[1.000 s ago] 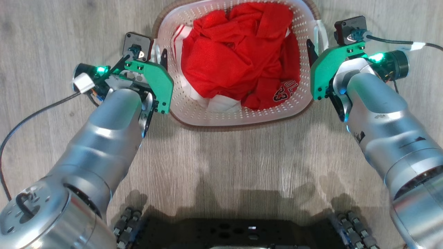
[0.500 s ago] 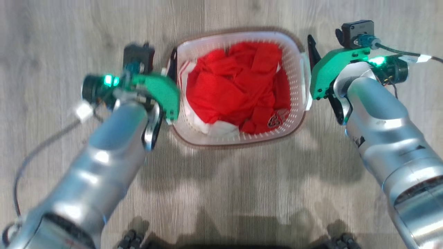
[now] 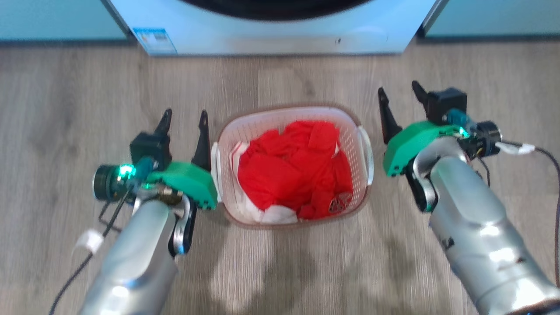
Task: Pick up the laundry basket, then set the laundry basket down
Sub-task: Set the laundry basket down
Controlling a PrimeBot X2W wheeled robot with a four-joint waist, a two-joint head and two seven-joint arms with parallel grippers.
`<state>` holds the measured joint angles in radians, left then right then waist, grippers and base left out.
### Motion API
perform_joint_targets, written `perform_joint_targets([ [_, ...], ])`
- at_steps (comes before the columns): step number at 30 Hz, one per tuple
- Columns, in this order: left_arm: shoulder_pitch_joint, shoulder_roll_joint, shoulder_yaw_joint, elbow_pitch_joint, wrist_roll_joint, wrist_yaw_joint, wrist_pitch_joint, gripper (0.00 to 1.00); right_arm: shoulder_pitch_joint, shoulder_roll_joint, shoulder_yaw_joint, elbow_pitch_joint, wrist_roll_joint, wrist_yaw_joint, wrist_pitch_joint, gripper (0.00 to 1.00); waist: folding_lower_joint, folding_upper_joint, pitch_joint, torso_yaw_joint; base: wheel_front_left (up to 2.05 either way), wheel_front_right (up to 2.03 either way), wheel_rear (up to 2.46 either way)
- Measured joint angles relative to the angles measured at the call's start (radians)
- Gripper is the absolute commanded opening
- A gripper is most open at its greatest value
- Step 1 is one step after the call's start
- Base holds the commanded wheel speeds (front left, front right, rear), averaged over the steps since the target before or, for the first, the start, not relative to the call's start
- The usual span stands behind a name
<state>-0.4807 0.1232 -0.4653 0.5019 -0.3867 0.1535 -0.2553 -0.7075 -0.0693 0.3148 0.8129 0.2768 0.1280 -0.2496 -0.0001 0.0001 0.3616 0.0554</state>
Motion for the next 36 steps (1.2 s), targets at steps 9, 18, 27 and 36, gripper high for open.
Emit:
perform_joint_targets([
  [9,0.214,-0.023,0.130,-0.166,0.121,-0.040,0.000,1.00,0.196,0.002,-0.052,-0.200,-0.039,0.000,0.000,1.00,0.0000,0.0000,-0.135,-0.006,0.00,0.00,0.00],
  [18,0.381,-0.032,0.236,-0.296,0.179,-0.048,0.000,1.00,0.376,0.007,-0.096,-0.392,-0.077,0.000,0.000,1.00,0.0000,0.0000,-0.230,-0.007,0.00,0.00,0.00],
  [27,0.547,-0.035,0.286,-0.393,0.221,-0.038,0.000,1.00,0.560,0.012,-0.128,-0.536,-0.086,0.000,0.000,1.00,-0.0001,0.0000,-0.301,-0.024,0.00,0.00,0.00],
  [36,0.641,-0.048,0.305,-0.453,0.236,-0.030,0.000,1.00,0.681,0.015,-0.205,-0.622,-0.102,0.000,0.000,1.00,0.0000,-0.0002,-0.332,-0.043,0.00,0.00,0.00],
])
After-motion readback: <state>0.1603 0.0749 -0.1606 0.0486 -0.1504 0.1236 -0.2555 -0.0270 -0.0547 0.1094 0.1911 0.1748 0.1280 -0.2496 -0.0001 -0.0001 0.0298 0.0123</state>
